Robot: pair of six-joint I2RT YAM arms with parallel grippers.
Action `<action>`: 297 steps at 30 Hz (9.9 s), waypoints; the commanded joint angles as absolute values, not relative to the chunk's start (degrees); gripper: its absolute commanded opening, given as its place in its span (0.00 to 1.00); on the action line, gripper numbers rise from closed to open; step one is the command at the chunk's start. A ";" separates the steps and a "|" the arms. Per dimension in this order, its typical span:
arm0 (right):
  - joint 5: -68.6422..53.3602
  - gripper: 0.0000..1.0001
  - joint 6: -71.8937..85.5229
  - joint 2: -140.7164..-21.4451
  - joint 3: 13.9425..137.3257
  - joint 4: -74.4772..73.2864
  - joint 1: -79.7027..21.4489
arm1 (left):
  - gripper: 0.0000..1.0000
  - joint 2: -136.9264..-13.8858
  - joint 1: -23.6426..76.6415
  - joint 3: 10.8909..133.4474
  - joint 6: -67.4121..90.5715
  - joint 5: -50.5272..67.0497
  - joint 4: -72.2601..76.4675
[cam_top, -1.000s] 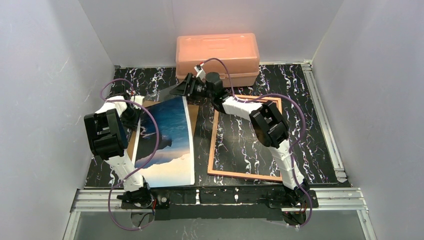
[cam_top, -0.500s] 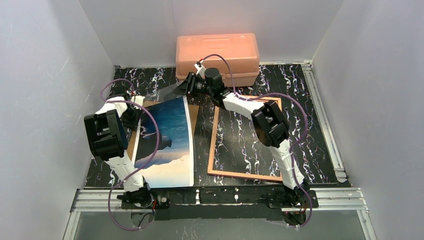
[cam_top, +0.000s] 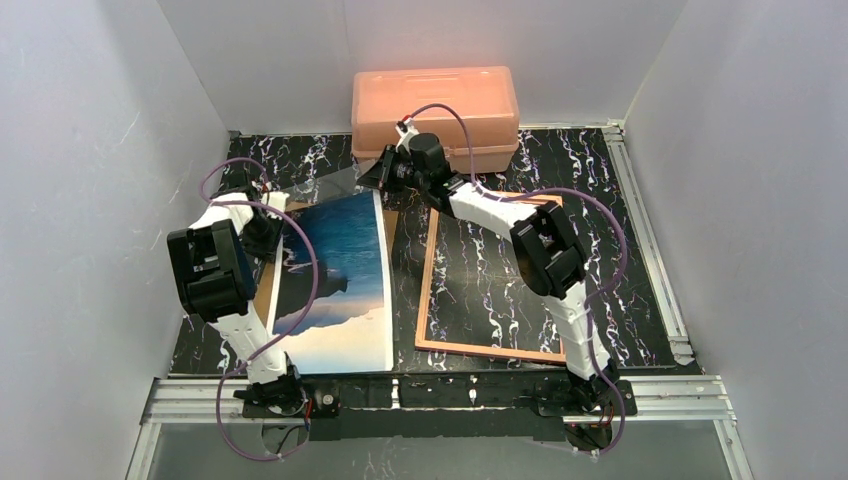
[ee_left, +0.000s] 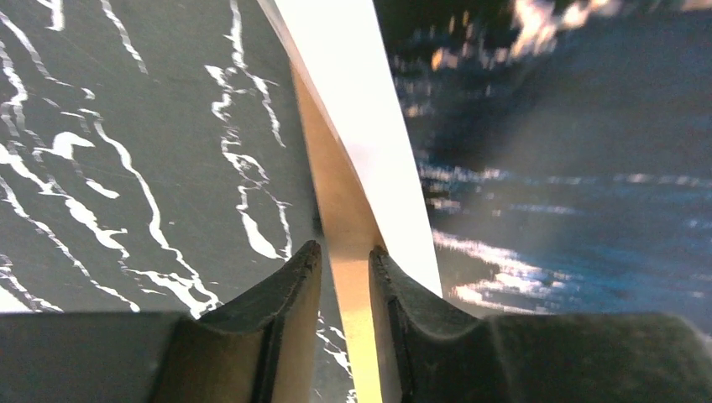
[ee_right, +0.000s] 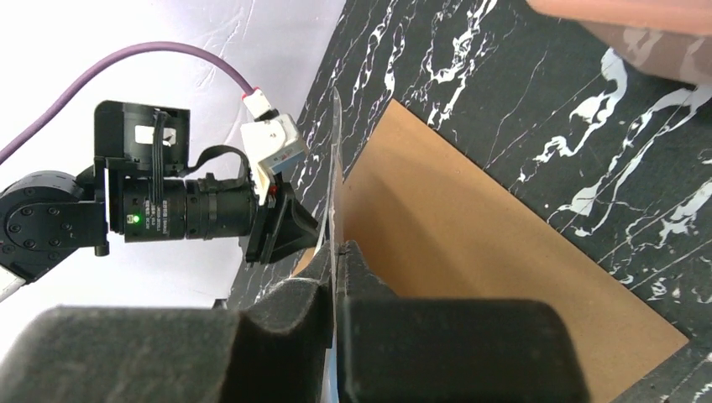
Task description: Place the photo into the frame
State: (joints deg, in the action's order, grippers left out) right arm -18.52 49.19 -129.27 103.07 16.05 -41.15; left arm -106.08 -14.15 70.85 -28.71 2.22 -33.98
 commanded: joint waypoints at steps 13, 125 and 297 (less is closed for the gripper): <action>-11.10 0.11 40.25 -118.12 104.08 11.26 -40.32 | 0.36 -99.86 -13.88 72.80 -30.93 9.97 -49.53; -25.86 0.01 68.73 -75.11 94.90 7.91 -26.78 | 0.78 -73.71 -12.57 75.64 -33.00 94.02 -61.35; -34.84 0.85 78.62 -104.53 42.47 60.22 -34.12 | 0.00 -98.92 -28.92 64.02 -68.32 99.05 -96.24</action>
State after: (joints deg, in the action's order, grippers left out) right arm -36.99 77.47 -102.74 45.52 53.25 -33.80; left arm -100.09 -26.85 63.48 -69.17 87.11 -85.93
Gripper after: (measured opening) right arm 0.813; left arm 0.009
